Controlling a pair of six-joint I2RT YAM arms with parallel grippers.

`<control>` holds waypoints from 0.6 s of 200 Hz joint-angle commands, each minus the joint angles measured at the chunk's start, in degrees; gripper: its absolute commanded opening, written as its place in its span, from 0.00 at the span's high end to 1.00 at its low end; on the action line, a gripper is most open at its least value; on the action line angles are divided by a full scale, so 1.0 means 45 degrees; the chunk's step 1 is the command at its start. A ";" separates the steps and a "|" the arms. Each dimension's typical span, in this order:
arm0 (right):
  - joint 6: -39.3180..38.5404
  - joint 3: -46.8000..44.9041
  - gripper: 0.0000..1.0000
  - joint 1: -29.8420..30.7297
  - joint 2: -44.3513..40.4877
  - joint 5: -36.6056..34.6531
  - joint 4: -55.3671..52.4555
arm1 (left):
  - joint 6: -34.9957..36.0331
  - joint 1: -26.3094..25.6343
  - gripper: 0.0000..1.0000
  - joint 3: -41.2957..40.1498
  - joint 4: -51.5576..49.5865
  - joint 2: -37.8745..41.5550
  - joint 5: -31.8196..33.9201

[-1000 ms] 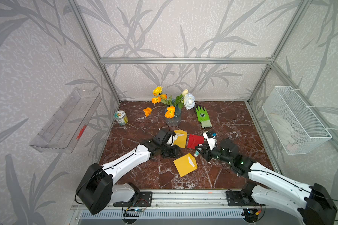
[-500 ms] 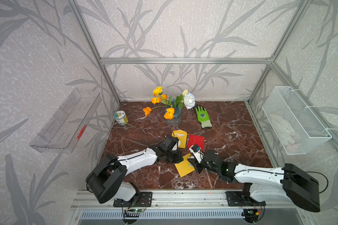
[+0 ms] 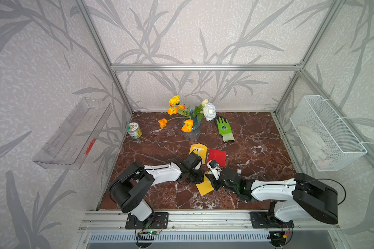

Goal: Seal the envelope with a glue stick
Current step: Apply the envelope at the center of the board.

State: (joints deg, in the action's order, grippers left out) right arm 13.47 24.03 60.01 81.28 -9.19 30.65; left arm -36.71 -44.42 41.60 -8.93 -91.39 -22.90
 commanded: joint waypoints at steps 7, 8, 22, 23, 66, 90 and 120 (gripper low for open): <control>0.0470 -0.0608 1.00 0.0098 -0.0001 -0.0381 0.0444 | 0.0422 -0.0040 0.95 0.0114 -0.1087 -0.0520 0.0868; 0.0476 -0.0630 1.00 0.0081 -0.0017 -0.0400 0.0449 | 0.0423 -0.0045 0.95 0.0112 -0.1075 -0.0525 0.0869; 0.0541 -0.0888 1.00 0.0089 -0.0280 -0.0562 0.0177 | 0.0357 -0.0047 0.95 0.0090 -0.1063 -0.0566 0.0890; 0.0541 -0.0898 1.00 0.0076 -0.0313 -0.0568 0.0159 | 0.0361 -0.0039 0.95 0.0090 -0.1063 -0.0577 0.0889; 0.0811 -0.1456 1.00 0.0096 -0.1095 -0.0578 -0.0373 | 0.0267 -0.0044 0.95 0.0146 -0.0985 -0.0629 0.0850; 0.0993 -0.1553 1.00 0.0084 -0.1134 -0.0516 -0.0324 | 0.0217 -0.0045 0.95 0.0153 -0.0910 -0.0677 0.0774; 0.0768 -0.1151 1.00 0.0086 -0.0229 -0.0494 0.0312 | 0.0227 -0.0046 0.95 0.0206 -0.0765 -0.0812 0.0600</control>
State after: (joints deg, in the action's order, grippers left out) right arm 17.12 18.17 60.07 77.23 -10.63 32.77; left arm -36.12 -44.51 42.81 -9.61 -92.38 -22.61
